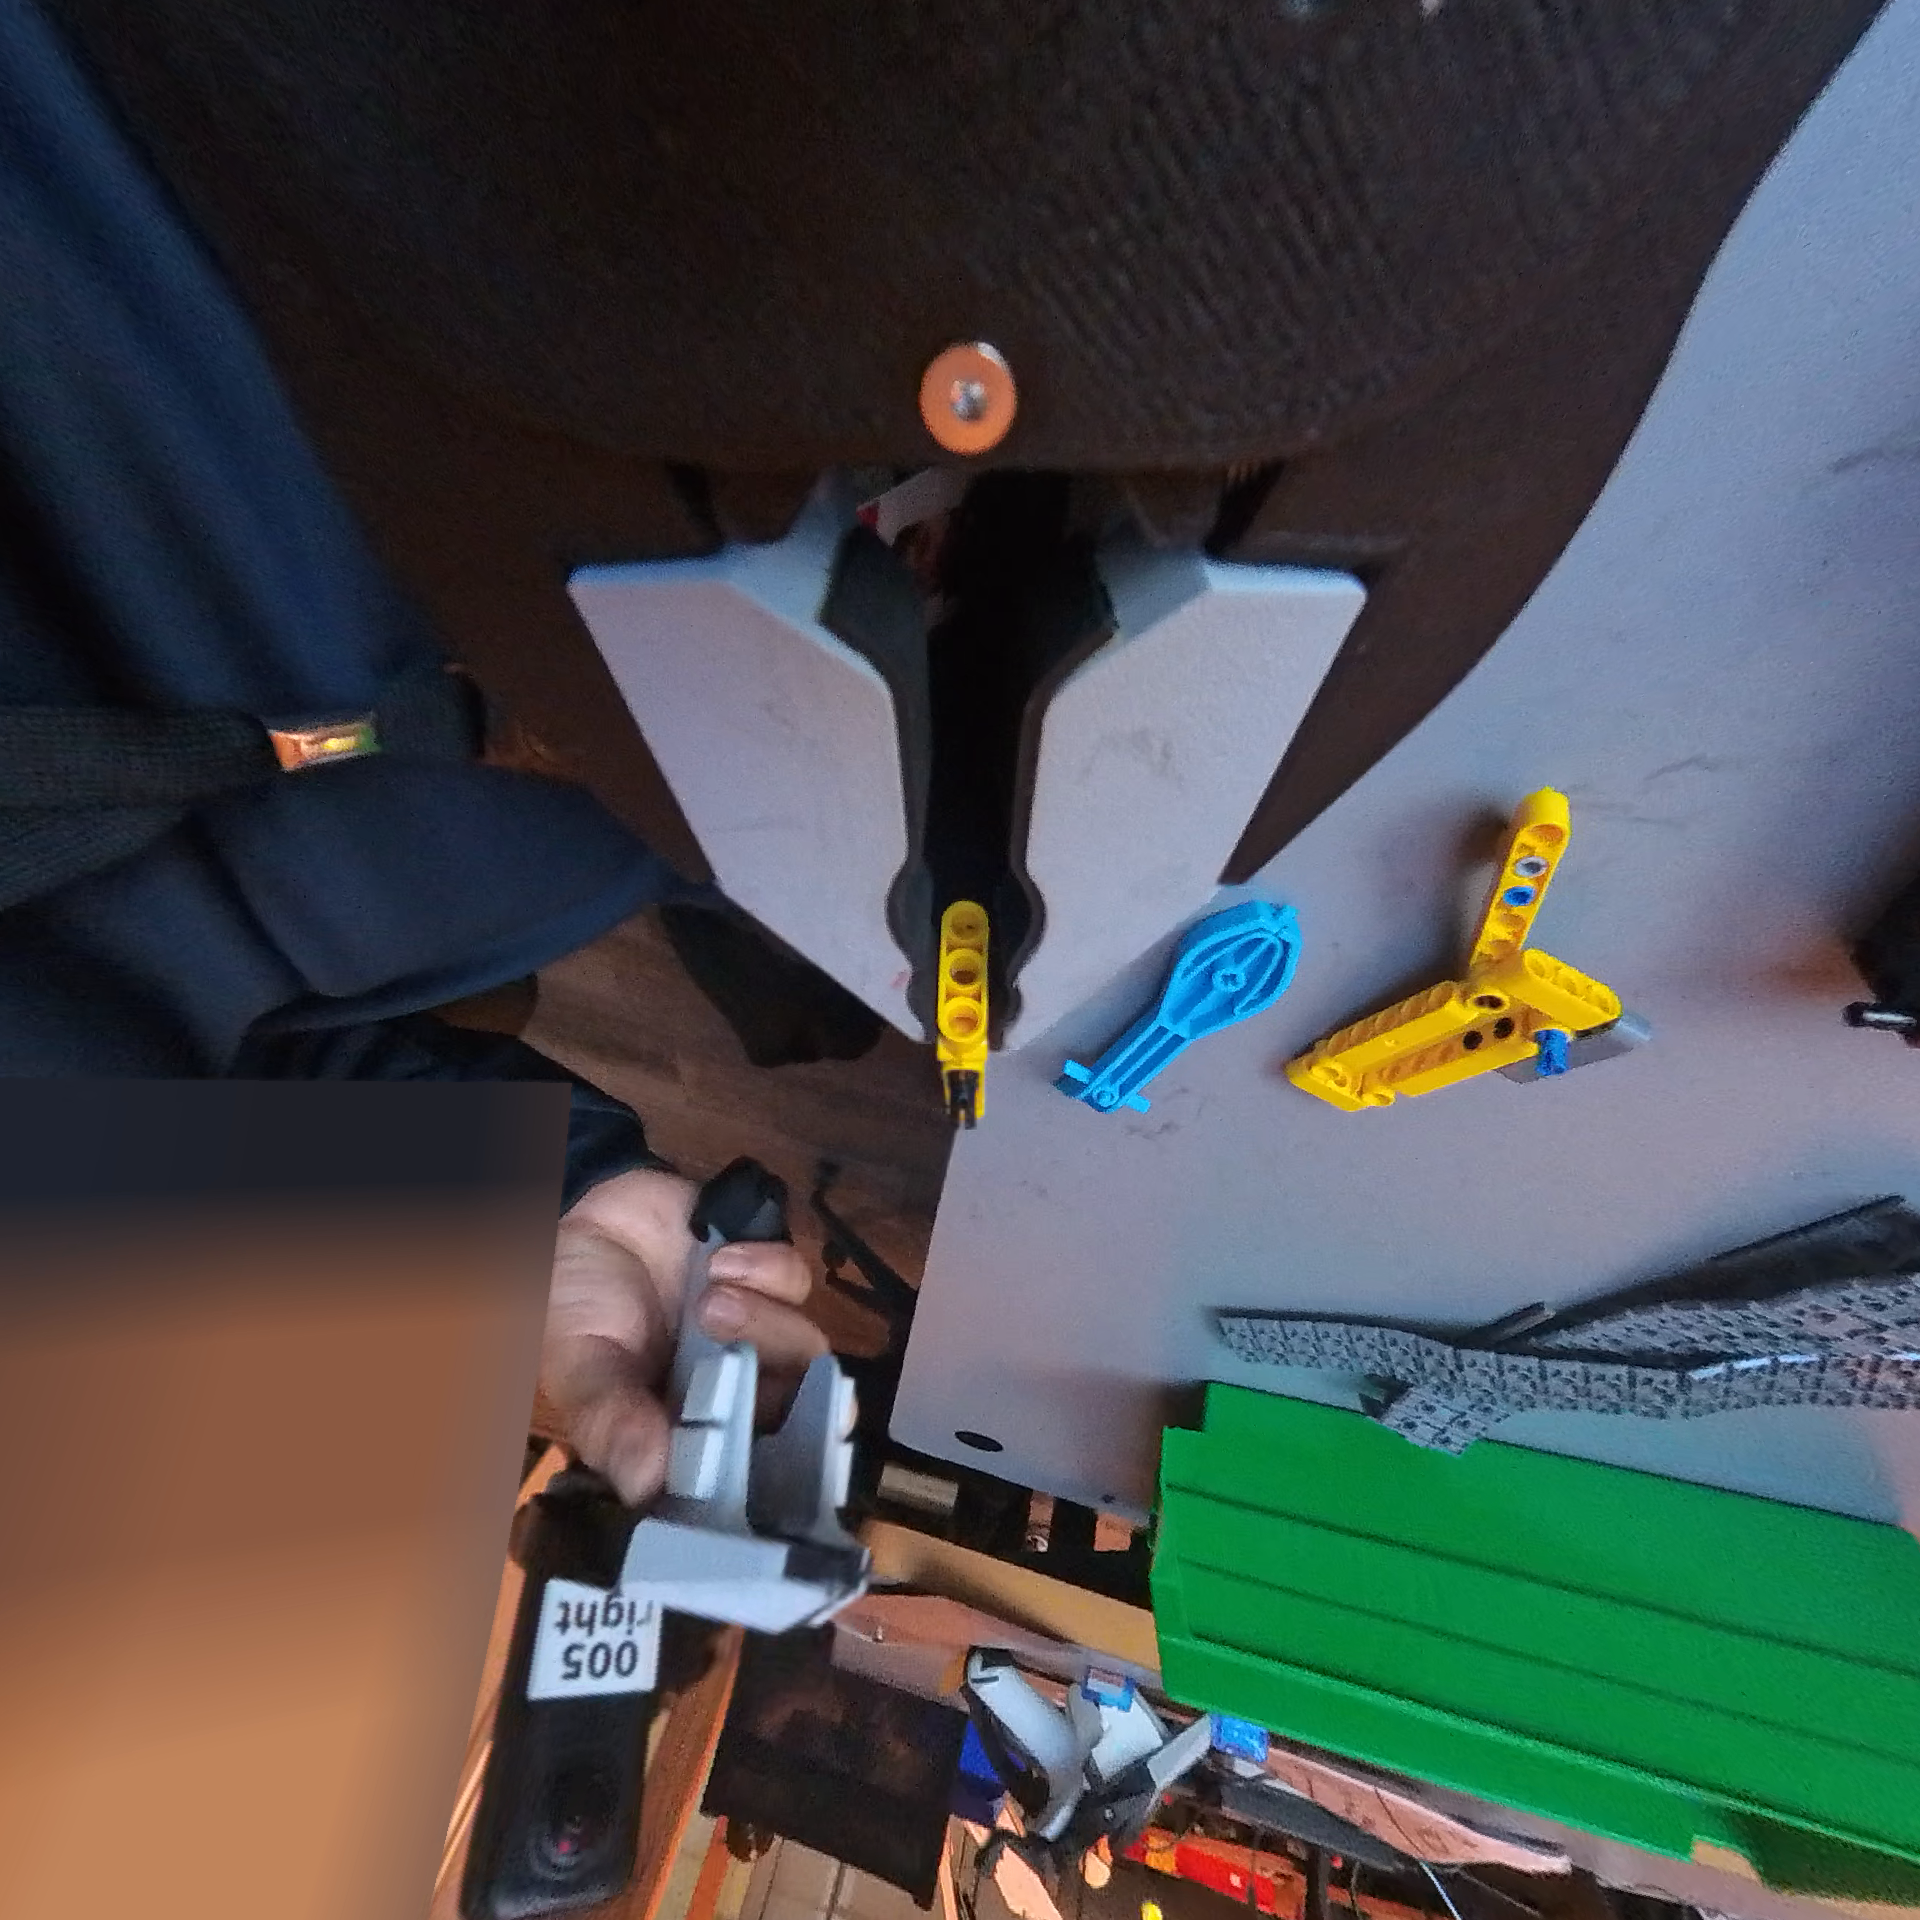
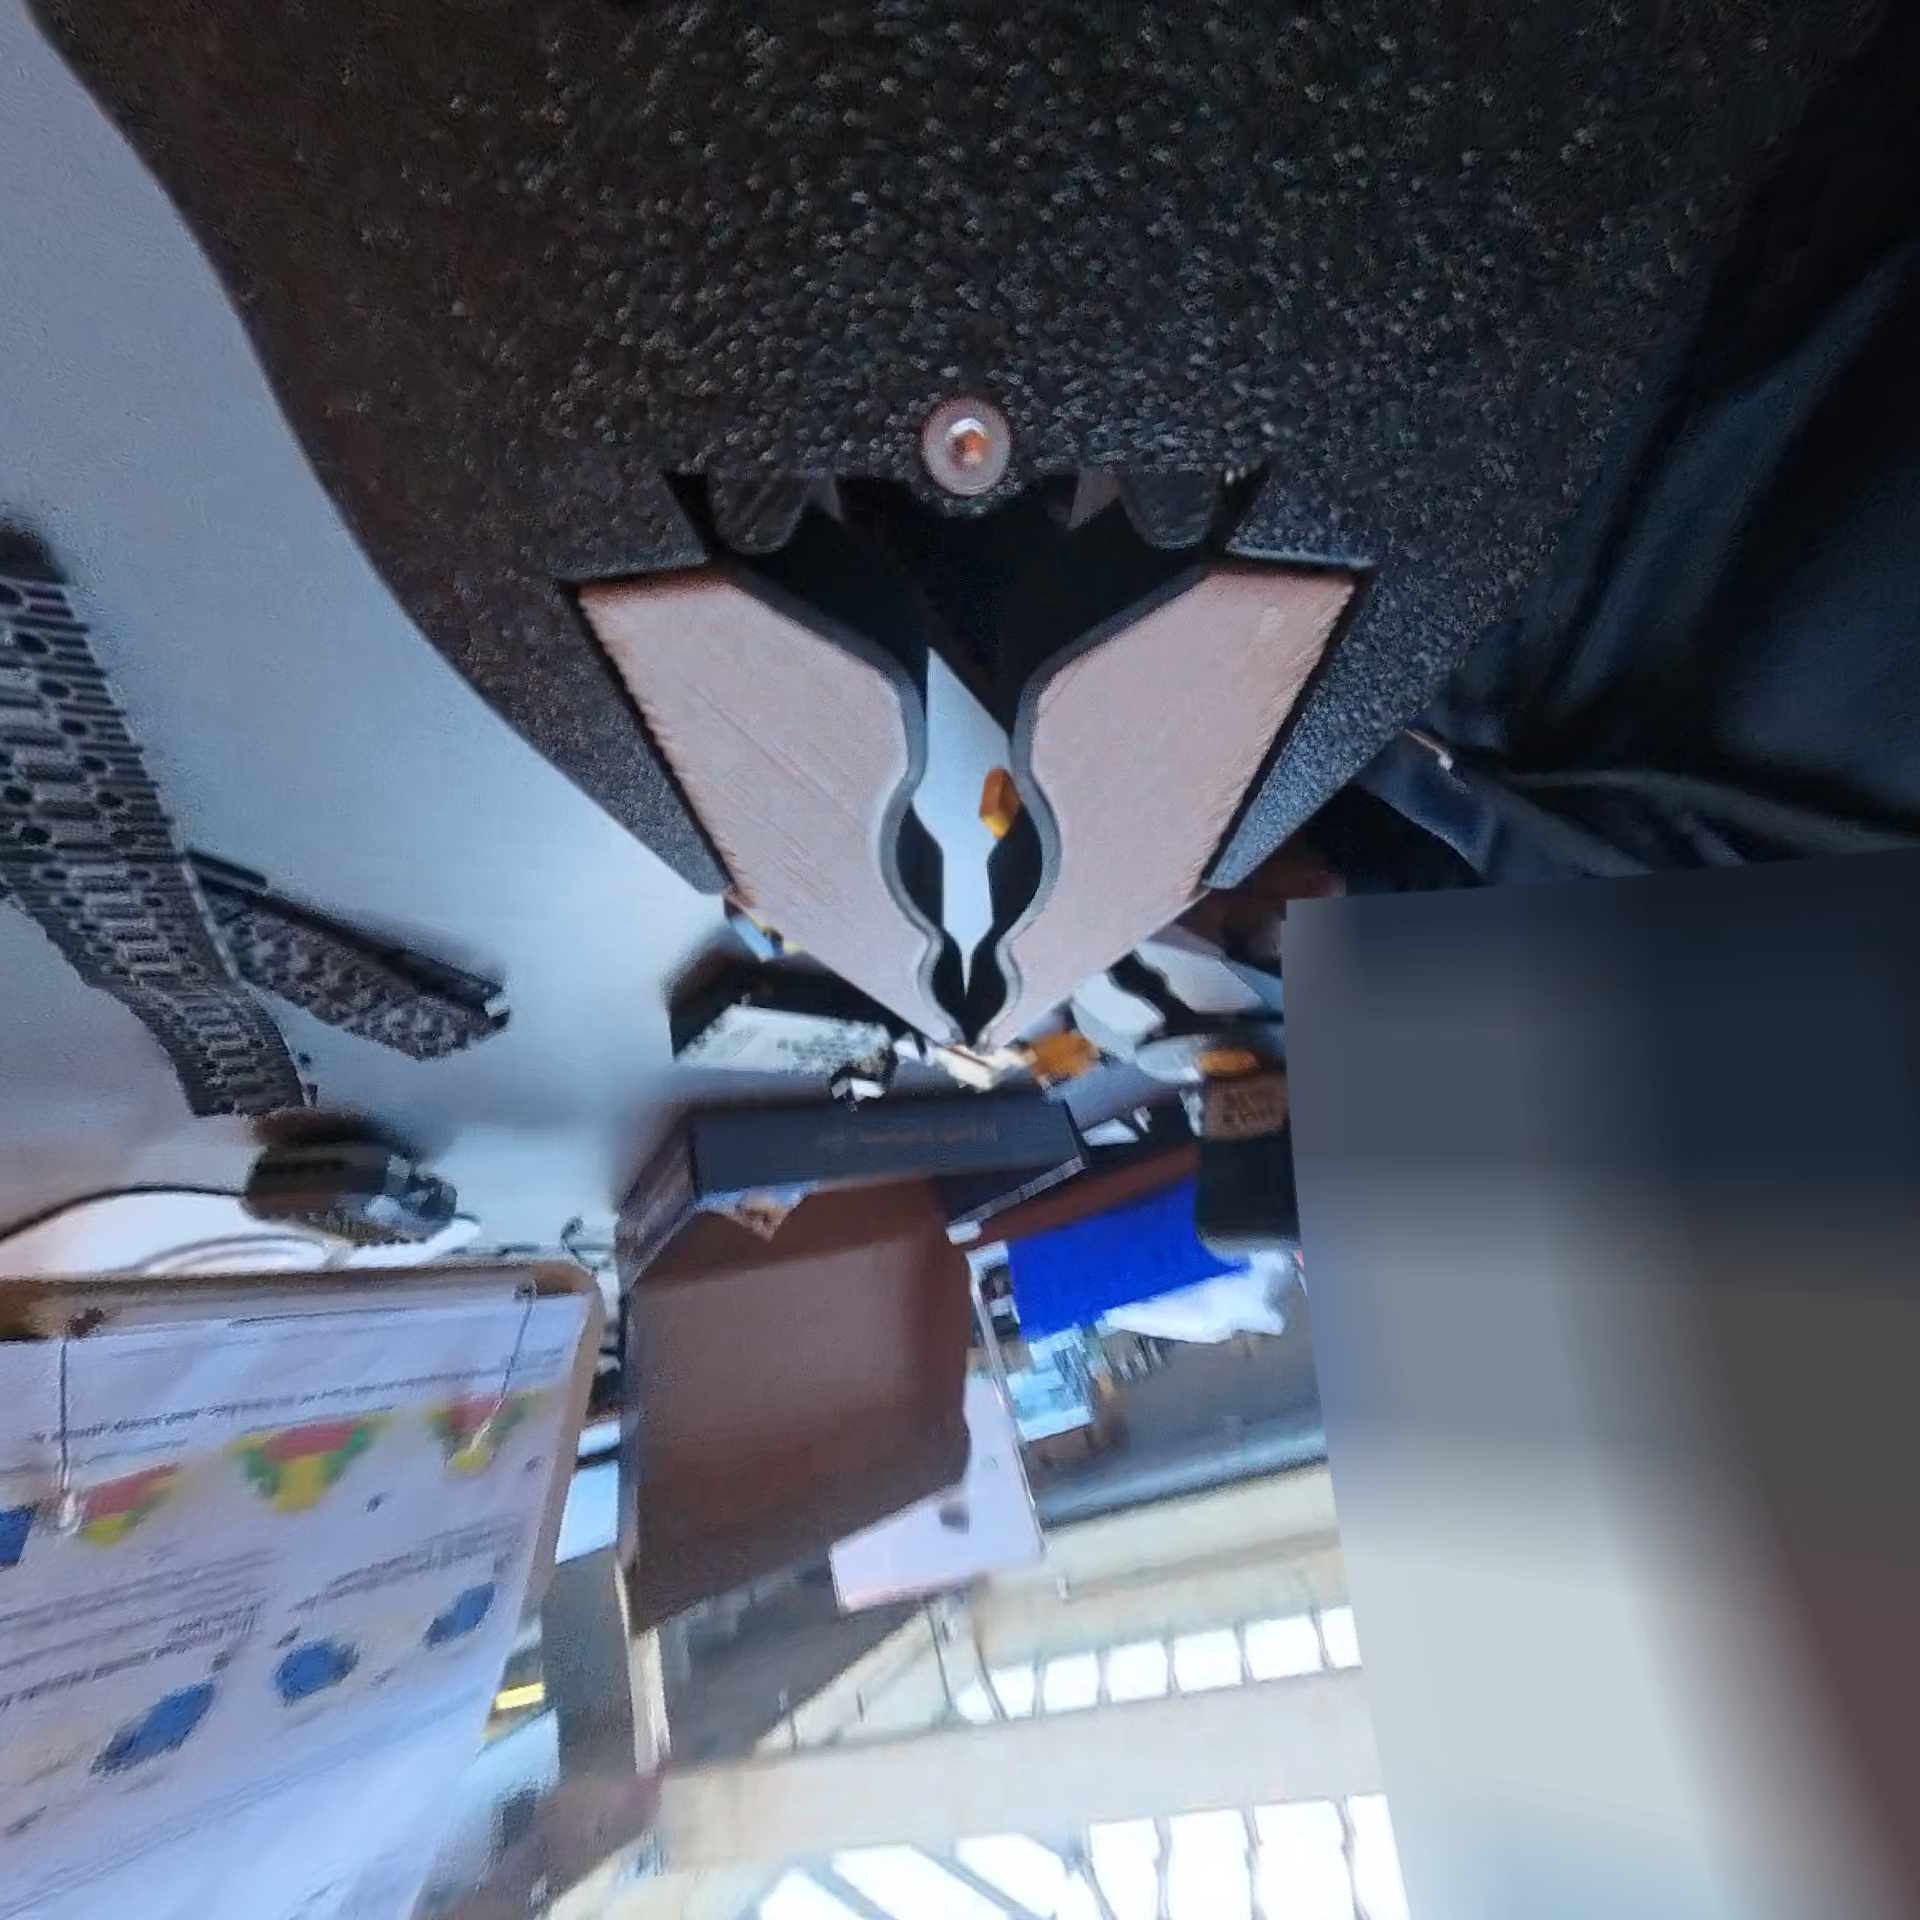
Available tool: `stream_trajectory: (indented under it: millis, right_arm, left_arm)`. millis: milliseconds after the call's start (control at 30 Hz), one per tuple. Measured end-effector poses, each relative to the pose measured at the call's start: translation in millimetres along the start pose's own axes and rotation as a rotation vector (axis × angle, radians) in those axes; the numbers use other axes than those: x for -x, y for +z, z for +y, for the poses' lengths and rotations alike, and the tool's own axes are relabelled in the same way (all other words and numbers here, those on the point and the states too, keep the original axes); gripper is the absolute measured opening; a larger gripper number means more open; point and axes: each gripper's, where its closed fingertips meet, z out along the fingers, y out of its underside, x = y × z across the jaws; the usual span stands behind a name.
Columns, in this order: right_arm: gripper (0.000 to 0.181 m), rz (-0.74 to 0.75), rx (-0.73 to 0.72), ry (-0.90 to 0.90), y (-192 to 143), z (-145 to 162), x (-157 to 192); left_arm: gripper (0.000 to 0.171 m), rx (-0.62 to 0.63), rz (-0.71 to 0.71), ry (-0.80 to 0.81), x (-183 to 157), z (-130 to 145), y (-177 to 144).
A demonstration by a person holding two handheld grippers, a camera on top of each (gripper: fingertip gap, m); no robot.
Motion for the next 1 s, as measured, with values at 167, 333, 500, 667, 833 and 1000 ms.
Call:
stream_trajectory:
  millis: [167, 333, 500, 667, 833, 1000]
  right_arm:
    - [0.02, -0.041, 0.148, -0.11, 18.2, 43.9, 22.3]
    - [0.032, 0.076, 0.369, -0.541, 39.9, 78.9, 31.6]
    - [0.029, 0.189, 0.463, -0.987, 57.1, 91.6, 30.9]
    - [0.029, 0.277, 0.546, -1.223, 65.1, 101.5, 20.0]
    - [0.02, 0.324, 0.516, -1.36, 65.1, 94.8, 20.9]
    - [0.018, 0.336, 0.483, -1.375, 60.5, 92.8, 23.8]
  left_arm:
    - [0.006, 0.003, 0.02, -0.095, -0.3, 6.9, 4.8]
    - [0.005, -0.065, 0.06, -0.369, 12.3, -1.0, 3.0]
    - [0.006, -0.114, 0.141, -0.607, 12.3, -3.2, 1.3]
    - [0.006, -0.132, 0.182, -0.744, 6.5, 2.6, 4.6]
    - [0.006, -0.197, 0.227, -0.864, 3.4, -1.2, 6.6]
    - [0.006, -0.227, 0.267, -0.909, -0.4, -3.5, 7.9]
